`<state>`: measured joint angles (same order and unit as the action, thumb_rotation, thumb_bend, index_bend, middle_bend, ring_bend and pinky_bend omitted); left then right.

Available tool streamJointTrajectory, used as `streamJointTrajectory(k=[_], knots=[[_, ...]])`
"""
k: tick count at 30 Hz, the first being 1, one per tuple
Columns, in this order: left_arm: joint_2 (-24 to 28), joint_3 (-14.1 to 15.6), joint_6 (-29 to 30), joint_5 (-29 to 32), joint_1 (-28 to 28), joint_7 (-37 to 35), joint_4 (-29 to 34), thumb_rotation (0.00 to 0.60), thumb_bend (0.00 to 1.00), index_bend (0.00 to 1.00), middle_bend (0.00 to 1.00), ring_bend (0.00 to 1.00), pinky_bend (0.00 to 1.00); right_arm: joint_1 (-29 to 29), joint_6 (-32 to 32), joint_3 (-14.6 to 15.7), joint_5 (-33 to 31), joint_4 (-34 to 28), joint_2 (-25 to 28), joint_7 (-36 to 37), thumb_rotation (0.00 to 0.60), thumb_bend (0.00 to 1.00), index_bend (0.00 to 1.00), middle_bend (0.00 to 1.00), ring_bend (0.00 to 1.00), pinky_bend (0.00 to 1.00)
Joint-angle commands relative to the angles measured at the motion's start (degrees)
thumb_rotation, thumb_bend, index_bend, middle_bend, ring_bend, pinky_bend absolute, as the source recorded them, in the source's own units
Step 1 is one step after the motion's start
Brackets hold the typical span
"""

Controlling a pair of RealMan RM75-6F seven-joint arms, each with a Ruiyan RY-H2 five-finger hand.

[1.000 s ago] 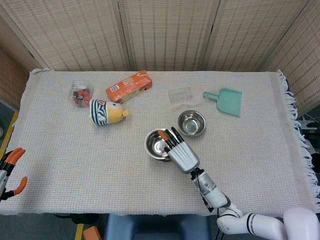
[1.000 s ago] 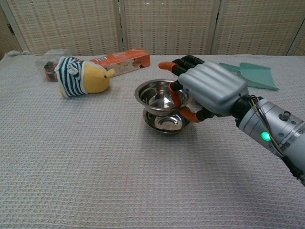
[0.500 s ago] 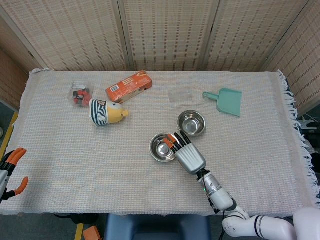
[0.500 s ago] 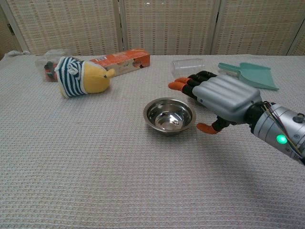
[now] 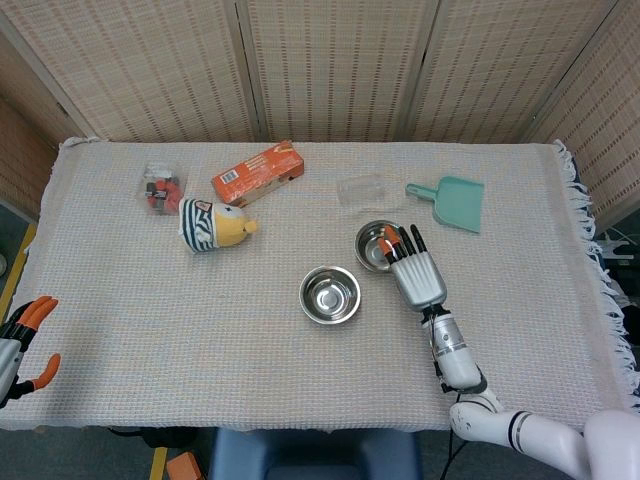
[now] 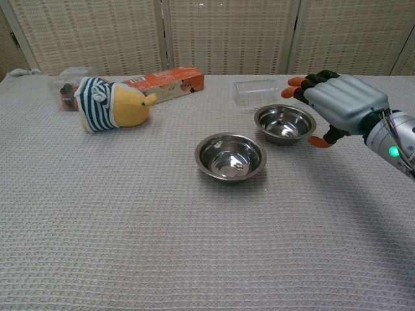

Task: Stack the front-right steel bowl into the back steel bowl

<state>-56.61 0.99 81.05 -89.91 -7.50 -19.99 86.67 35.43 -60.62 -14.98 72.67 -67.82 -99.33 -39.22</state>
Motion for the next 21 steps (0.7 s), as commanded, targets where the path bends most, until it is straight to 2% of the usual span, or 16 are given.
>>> streamJointTrajectory(k=[1,6,10,15,18,21], knots=[[-0.08,-0.05,-0.56,0.35,-0.22,-0.15,-0.21,0.6,0.48,0.0,0.0,0.0,0.19,3.44,4.44,-1.26,-2.84,8.44,-4.11,4.11,0.6,0.18,0.21,0.0,0.0,0.0],[-0.08,-0.13,-0.68,0.59,-0.28,-0.26,-0.32,0.6,0.48,0.0,0.0,0.0,0.19,5.03,5.79,-0.23,-1.93,13.89,-6.64,8.38,0.6,0.18,0.35,0.0,0.0,0.0],[-0.07,-0.12,-0.86,0.66,-0.36,-0.33,-0.35,0.6,0.48,0.0,0.0,0.0,0.19,6.01,5.66,0.34,-0.89,17.56,-8.49,11.65,0.6,0.19,0.41,0.0,0.0,0.0],[-0.1,-0.1,-0.68,0.48,-0.36,-0.21,-0.54,0.6,0.49,0.0,0.0,0.0,0.19,6.6,3.52,0.87,1.09,21.63,-10.72,16.53,0.6,0.35,0.72,0.01,0.0,0.0],[-0.12,-0.07,-0.84,0.55,-0.4,-0.12,-0.55,0.6,0.49,0.0,0.0,0.0,0.19,6.43,1.62,1.38,2.13,23.73,-11.5,17.6,0.6,0.44,0.79,0.04,0.0,0.0],[-0.18,-0.11,-0.7,0.54,-0.39,0.13,-0.43,0.6,0.49,0.0,0.0,0.0,0.19,6.1,0.34,1.5,2.47,23.83,-11.38,18.09,0.6,0.48,0.83,0.06,0.0,0.0]])
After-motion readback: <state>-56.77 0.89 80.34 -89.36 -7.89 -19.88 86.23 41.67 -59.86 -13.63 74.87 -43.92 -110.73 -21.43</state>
